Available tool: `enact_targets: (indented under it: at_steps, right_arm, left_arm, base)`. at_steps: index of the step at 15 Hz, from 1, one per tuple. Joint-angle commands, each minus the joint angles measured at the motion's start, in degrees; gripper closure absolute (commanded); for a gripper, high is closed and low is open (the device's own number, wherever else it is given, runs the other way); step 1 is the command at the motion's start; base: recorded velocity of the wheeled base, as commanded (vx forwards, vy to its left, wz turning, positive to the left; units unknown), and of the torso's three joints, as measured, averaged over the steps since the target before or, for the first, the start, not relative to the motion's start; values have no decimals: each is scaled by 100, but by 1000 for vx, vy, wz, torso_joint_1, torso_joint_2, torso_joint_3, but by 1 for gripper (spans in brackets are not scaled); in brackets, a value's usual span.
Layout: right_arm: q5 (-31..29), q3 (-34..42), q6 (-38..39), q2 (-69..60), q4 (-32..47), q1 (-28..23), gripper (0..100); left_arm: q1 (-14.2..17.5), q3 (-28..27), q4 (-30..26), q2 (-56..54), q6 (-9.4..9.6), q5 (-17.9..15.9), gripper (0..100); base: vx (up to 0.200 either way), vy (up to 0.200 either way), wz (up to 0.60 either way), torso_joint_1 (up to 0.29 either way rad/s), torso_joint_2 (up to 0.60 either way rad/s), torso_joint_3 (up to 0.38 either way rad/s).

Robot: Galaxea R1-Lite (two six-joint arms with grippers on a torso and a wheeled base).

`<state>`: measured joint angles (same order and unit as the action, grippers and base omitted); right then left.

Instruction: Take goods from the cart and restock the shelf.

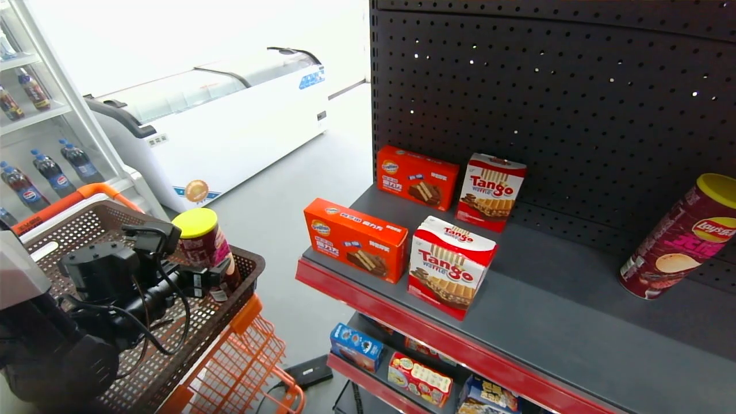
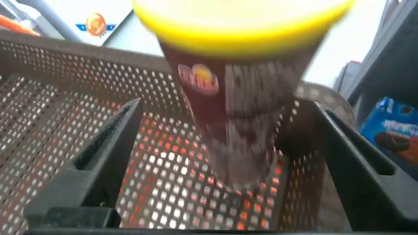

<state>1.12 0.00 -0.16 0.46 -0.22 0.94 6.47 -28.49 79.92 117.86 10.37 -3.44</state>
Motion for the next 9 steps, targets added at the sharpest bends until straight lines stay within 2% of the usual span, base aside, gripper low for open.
enact_targets:
  at_steps: [1, 5, 6, 9]
  right_arm:
    - [2, 0, -2, -2, -4, 3, 0]
    - [2, 0, -2, 6, -4, 3, 0]
    - [2, 0, -2, -2, -4, 3, 0]
    - [2, 0, -2, -2, -4, 3, 0]
  left_arm:
    - [3, -403, 32, 396, 0, 1, 0]
    - [-6, -878, 103, 721, -9, 1, 0]
    - [-23, -1062, 111, 809, 0, 1, 100]
    - [-85, -1203, 120, 870, -9, 1, 100]
  base:
    - [0, 0, 0, 0, 0, 0]
    - [0, 0, 0, 0, 0, 0]
    - [0, 0, 0, 0, 0, 0]
    - [0, 0, 0, 0, 0, 0]
